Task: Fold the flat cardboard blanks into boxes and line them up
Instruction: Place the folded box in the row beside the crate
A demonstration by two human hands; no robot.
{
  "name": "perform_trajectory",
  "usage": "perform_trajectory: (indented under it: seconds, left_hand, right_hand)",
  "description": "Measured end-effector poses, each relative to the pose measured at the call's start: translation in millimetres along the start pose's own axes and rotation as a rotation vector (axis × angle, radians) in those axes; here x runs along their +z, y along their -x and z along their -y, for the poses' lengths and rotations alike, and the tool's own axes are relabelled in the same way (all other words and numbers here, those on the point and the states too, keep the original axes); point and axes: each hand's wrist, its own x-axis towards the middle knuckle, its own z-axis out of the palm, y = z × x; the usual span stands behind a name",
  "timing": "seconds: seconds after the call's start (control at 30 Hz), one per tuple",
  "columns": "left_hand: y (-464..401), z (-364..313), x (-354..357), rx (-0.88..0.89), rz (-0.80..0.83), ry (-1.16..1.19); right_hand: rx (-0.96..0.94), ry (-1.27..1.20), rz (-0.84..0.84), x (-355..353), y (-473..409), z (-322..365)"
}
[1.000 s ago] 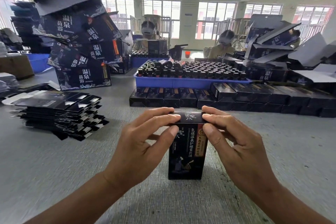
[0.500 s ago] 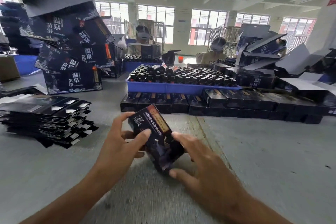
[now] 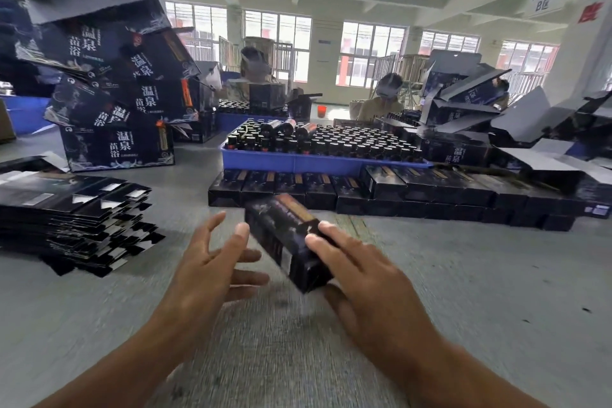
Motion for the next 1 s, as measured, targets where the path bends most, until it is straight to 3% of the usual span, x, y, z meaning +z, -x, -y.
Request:
perform_trajectory:
  seconds: [0.1, 0.3, 0.63, 0.73, 0.9, 1.0]
  left_hand:
    - [0, 9, -2, 0.077, 0.016, -0.252]
    - [3, 14, 5, 0.177, 0.153, -0.681]
    - [-11, 7, 4, 0.105, 0.194, -0.75]
    - [-11, 6, 5, 0.103, 0.2, -0.771]
    - [-9, 7, 8, 0.104, 0.232, -0.814]
    - [-6, 10, 11, 0.118, 0.218, -0.819]
  right_hand:
    - [0.145, 0.037, 0.02, 6, -30, -27]
    - [0.357, 0.363, 0.15, 36, -102, -103]
    - [0.507, 0.43, 0.38, 88, -151, -164]
    - [0.499, 0.409, 0.365, 87, -148, -163]
    - [0.312, 0.238, 0.172, 72, -114, -126]
    - [0.291, 0.1, 0.249, 61, -82, -94]
